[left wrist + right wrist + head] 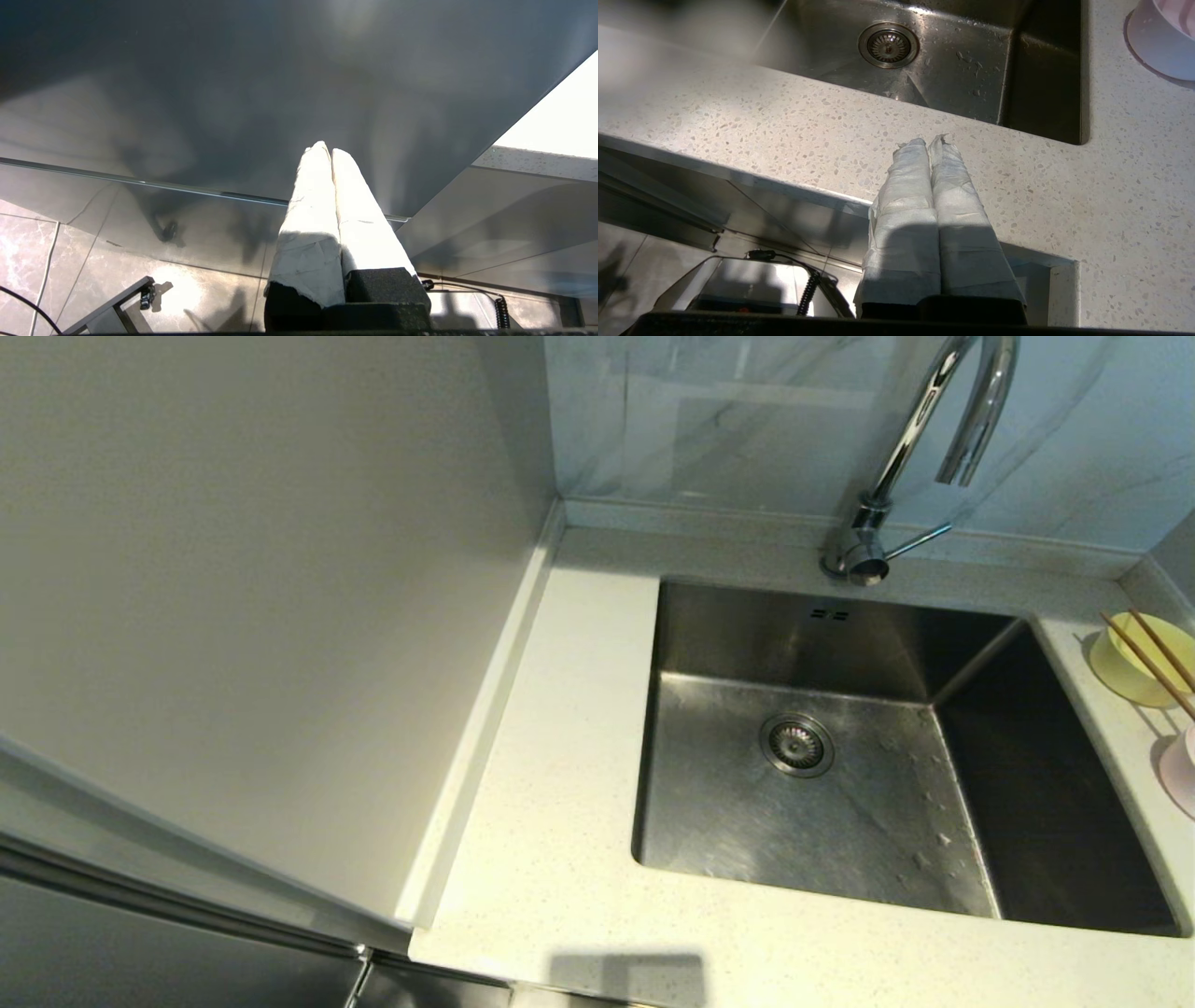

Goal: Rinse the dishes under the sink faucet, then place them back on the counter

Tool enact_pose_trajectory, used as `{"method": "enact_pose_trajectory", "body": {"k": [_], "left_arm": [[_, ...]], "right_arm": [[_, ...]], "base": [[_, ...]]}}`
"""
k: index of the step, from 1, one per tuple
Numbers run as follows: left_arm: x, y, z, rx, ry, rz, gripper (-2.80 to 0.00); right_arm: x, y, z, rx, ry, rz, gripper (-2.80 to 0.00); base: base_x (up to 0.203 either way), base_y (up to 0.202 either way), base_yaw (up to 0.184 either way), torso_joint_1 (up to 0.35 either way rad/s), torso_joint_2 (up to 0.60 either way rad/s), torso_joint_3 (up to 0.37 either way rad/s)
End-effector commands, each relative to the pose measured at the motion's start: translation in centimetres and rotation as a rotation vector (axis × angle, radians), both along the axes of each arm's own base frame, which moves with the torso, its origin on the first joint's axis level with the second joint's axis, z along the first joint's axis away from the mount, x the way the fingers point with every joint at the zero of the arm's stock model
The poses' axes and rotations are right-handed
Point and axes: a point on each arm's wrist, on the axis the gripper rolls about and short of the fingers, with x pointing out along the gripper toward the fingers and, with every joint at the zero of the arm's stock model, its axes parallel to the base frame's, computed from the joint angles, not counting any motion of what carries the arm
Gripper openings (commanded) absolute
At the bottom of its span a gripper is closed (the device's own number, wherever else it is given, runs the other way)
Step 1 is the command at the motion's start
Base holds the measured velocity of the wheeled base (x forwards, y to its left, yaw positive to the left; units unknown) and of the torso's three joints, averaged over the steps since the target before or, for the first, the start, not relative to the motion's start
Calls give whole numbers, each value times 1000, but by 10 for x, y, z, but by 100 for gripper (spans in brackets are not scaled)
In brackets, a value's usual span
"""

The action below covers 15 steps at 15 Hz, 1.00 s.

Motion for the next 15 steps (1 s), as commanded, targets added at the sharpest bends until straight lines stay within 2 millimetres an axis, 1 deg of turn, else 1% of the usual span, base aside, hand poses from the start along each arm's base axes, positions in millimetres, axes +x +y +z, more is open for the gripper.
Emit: {"method": "enact_pose_trajectory", "body": {"k": [1,15], "left_arm": [[0,0,0,0,-4,0,-280],[0,0,0,0,-4,0,-280]], "right_arm": [[0,0,0,-1,6,1,-280],[0,0,0,1,6,1,-280]], "base": [[0,0,0,0,0,0],[0,0,0,0,0,0]]}}
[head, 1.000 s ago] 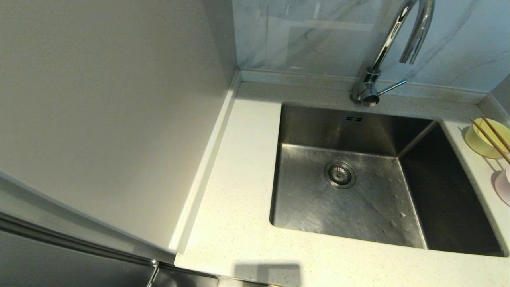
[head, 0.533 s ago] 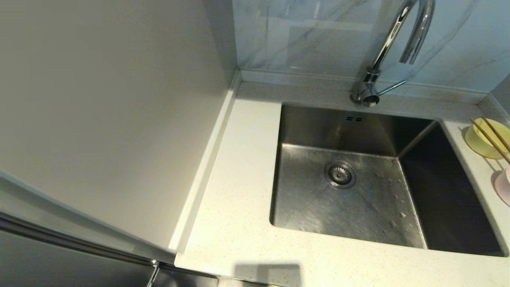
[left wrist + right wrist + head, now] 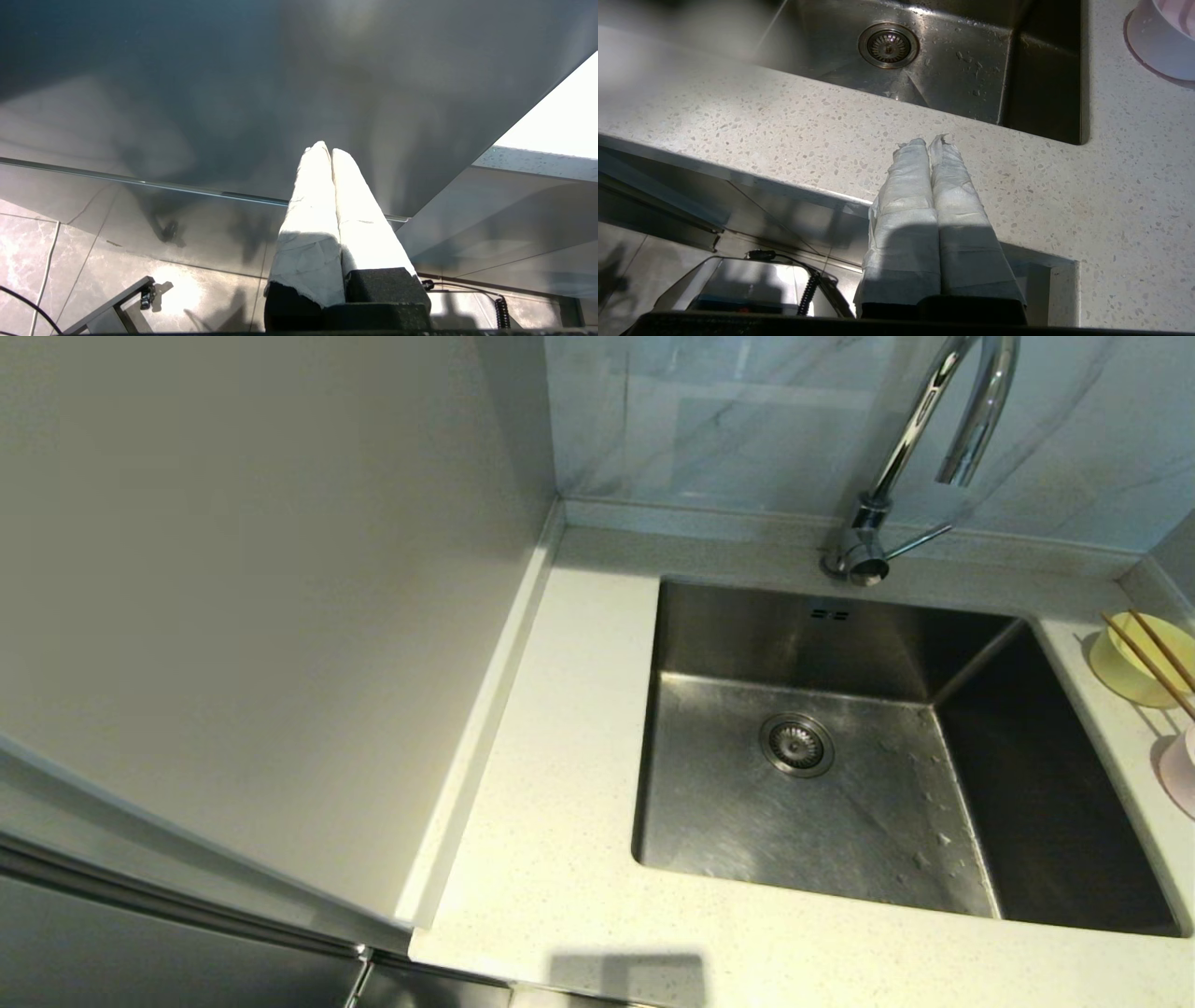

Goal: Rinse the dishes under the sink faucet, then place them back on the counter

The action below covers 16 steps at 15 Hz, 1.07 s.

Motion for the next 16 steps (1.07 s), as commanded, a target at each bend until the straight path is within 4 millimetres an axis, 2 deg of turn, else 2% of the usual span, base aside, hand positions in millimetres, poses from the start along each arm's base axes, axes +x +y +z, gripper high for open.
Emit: {"method": "enact_pose_trajectory", "body": {"k": [1,16], "left_arm": [[0,0,0,-1,-3,0,-280],[0,0,0,-1,-3,0,-280]], "right_arm": [[0,0,0,-1,3,0,-280],[0,0,0,-1,3,-1,-280]], "base": [[0,0,0,0,0,0],[0,0,0,0,0,0]]}}
